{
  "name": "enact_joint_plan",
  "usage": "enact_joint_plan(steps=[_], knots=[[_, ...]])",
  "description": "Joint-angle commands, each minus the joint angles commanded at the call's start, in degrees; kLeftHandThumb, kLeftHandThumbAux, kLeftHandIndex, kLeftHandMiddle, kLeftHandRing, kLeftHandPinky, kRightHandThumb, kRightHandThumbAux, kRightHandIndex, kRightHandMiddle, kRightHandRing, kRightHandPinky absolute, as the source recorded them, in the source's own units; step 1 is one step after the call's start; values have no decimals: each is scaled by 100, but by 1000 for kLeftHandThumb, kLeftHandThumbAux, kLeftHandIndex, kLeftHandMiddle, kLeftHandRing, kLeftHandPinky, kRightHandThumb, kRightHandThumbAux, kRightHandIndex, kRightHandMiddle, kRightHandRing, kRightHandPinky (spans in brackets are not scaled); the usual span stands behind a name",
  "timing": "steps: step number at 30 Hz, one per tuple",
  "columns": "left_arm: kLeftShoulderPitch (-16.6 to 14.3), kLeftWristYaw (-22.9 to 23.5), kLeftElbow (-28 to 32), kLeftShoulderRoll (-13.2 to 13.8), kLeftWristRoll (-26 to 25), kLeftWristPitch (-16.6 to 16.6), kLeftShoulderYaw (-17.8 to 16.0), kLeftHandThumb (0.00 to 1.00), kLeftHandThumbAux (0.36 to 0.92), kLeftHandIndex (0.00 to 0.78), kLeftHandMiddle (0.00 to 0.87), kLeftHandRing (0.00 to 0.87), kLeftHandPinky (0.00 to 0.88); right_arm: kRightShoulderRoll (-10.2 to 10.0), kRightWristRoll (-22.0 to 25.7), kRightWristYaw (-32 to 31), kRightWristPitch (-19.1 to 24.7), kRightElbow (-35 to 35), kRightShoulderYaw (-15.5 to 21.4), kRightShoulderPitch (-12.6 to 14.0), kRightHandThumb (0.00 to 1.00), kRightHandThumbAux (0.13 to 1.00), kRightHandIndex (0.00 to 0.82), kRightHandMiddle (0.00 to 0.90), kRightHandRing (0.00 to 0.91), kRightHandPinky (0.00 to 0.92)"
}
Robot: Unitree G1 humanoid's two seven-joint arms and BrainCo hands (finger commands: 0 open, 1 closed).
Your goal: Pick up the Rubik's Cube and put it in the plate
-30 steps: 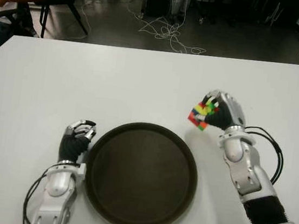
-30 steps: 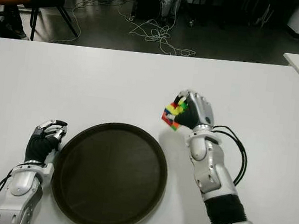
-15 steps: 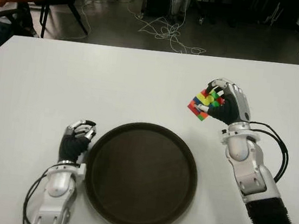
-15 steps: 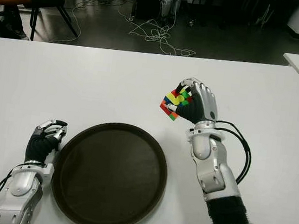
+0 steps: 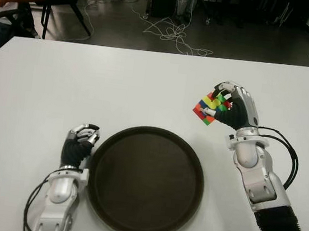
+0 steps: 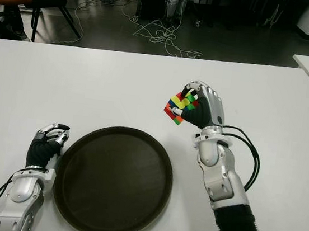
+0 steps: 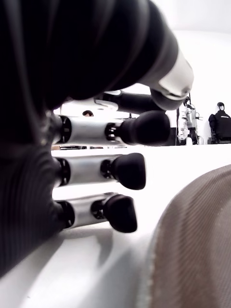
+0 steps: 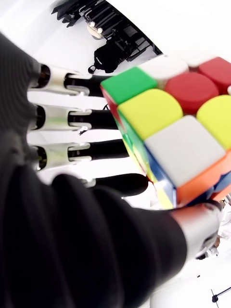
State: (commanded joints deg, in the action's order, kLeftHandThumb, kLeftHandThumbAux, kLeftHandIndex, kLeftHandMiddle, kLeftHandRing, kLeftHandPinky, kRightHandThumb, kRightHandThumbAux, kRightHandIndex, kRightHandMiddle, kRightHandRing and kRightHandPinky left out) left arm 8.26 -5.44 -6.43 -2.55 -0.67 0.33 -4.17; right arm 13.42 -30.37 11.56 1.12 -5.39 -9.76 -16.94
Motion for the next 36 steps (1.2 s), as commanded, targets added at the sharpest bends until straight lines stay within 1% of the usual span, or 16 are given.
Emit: enact_joint_plan(steps=[3,7,12,14,18,22,24,27,33,35,36], knots=[[-1,-18,23,-15,-10,44,-9,710,704,444,804,815,807,-9,38,-15,-29,51,7,30,334,827,615,771,794,789],[-50,-40,-86,-18,-35,57,-56,711,704,444,806,818,810,-52,104,-146,-48,408,-55,209,325,828,608,773,799,799],[-48,-21,-86,-22,-54,62,-66,710,704,444,802,813,803,-84,138,-310,-42,777,-122,406,262,843,620,779,803,804],[-38,-12,-72,-30,-62,54,-59,710,704,444,802,812,803,-106,170,-470,-15,1008,-187,521,226,848,625,779,803,803],[-30,-24,-50,-44,-64,74,-60,710,704,444,803,814,808,-138,220,-734,44,1319,-276,656,192,853,635,782,804,803],[-30,-49,-35,-65,-51,87,-56,711,704,444,805,819,812,-170,318,-1049,119,1553,-333,704,175,858,649,788,810,809],[-34,-54,-34,-67,-42,100,-55,711,704,444,804,819,810,-211,311,-1202,226,1723,-394,732,171,858,658,792,815,812],[-41,-75,-29,-65,-21,133,-57,711,704,444,801,816,805,-167,365,-1518,349,1868,-449,753,162,857,662,793,815,810],[-26,-111,3,-89,-12,128,-43,710,704,444,804,816,813,-159,328,-1791,463,2003,-527,781,143,856,648,779,804,797],[-20,-109,13,-91,-11,127,-40,710,704,444,805,817,811,-141,263,-1843,461,2025,-574,774,115,856,650,780,805,800],[-18,-107,16,-91,-10,127,-38,710,704,444,804,816,808,-129,231,-1864,457,2032,-596,769,86,855,656,783,809,805]])
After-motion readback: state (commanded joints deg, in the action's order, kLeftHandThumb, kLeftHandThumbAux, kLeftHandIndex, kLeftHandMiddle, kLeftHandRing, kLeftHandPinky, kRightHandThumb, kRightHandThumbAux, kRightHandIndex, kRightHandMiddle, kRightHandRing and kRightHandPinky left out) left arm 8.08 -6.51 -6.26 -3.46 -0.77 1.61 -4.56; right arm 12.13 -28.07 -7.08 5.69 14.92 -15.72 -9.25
